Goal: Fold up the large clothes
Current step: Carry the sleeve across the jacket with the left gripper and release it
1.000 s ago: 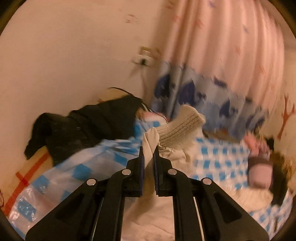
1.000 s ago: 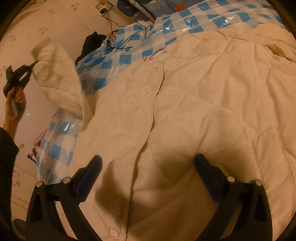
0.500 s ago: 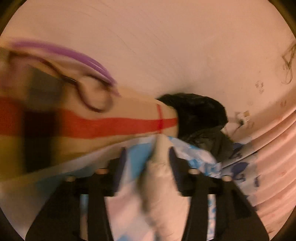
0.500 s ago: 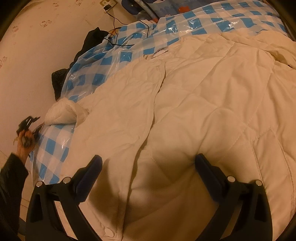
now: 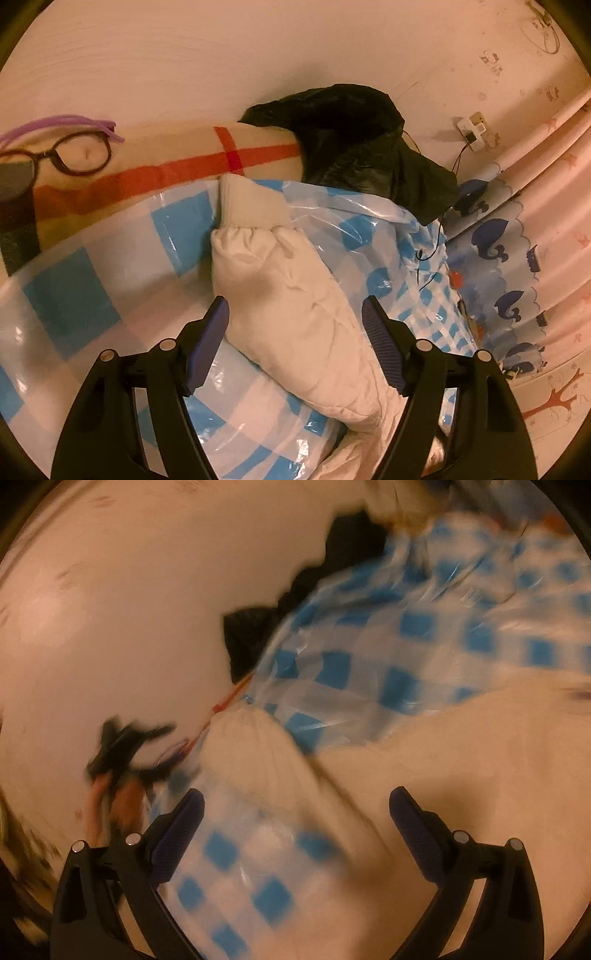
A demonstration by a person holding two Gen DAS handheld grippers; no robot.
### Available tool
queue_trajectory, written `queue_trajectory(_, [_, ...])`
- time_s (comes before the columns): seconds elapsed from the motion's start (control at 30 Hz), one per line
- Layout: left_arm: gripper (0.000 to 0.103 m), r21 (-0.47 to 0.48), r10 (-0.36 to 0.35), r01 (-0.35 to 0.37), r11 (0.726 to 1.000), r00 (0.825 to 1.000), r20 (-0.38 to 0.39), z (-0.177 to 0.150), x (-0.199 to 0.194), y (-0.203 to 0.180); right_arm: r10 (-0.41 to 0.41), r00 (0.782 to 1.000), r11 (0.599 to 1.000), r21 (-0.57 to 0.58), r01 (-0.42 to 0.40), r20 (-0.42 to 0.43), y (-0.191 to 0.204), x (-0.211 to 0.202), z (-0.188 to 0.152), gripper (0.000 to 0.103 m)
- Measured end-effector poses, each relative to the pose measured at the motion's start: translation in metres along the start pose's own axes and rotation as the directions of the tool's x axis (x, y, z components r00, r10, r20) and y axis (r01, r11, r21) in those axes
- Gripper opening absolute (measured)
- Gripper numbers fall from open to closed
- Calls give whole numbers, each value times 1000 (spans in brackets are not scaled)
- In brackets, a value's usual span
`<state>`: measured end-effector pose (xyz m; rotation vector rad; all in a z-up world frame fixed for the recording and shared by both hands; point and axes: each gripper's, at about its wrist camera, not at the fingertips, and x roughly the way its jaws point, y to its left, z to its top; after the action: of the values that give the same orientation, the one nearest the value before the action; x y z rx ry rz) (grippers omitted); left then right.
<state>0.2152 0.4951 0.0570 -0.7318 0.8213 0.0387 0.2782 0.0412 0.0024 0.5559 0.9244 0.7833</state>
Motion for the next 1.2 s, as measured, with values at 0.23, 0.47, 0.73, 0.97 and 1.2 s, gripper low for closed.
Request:
queue_trajectory(0.23, [74,43,35,-35,998,999,2,8,-34,20,194,950,979,-6,-202,-243,62,128,-14,97])
queue_trajectory(0.47, [77,112,34,-27,993,998,-60,-12,-50,18,-395,918,396,-898,193,23,177,143,-184,97])
queue_trajectory(0.73, [77,467,186,-138,873,981,-58,-39,-46,-72,-263,960,643,-759,101,-96,170,122,-163,97])
queue_trajectory(0.97, [78,433,86,-44,900,993,-77,-38,-69,-80,328,944,943,71,-325,-39,75,107,-40,97])
queue_trajectory(1.2, [78,415,96,-85,906,995,-5,-35,-110,-61,327,933,935,-93,-343,-151,158,159,-30,97])
